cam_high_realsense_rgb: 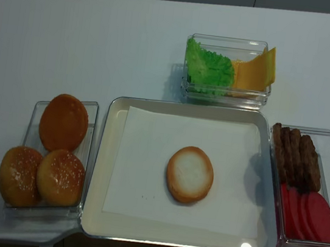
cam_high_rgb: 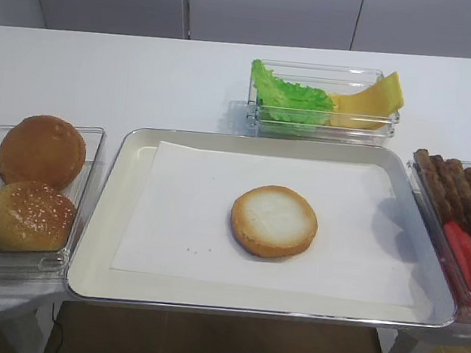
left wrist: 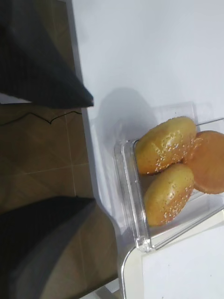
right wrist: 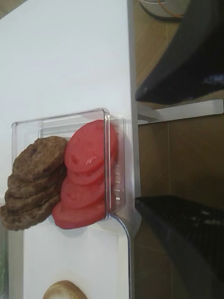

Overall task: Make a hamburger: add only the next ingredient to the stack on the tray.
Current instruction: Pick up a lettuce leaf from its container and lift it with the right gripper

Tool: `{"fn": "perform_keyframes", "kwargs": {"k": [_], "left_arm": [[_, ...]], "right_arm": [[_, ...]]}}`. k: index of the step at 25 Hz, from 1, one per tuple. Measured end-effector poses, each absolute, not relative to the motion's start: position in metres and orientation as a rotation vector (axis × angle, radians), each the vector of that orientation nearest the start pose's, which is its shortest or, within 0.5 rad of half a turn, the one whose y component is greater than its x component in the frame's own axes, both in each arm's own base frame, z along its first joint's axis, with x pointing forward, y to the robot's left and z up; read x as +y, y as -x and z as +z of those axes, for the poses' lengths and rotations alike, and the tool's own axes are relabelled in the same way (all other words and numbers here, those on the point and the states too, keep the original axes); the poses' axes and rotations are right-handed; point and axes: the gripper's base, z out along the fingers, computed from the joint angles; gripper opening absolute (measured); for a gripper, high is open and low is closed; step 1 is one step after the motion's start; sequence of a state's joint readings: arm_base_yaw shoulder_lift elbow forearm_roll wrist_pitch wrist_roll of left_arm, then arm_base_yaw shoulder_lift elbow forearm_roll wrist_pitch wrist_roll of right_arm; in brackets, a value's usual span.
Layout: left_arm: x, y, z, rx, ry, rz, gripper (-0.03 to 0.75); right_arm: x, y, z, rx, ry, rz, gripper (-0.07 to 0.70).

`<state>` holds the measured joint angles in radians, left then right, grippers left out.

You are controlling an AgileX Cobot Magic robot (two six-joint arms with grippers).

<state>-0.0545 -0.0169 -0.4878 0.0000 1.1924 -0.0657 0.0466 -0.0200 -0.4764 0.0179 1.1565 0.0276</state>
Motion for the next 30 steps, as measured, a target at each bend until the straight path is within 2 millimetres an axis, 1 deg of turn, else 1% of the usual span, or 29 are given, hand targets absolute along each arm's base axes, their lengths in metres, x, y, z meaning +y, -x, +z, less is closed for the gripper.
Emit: {"fn": "perform_keyframes", "kwargs": {"k": [30], "left_arm": [[0.0007, 0.0121, 0.2635, 2.172, 0.012, -0.069, 0.441]], "right_arm": [[0.0009, 0.0096, 0.2631, 2.144, 0.024, 0.062, 0.467]]}}
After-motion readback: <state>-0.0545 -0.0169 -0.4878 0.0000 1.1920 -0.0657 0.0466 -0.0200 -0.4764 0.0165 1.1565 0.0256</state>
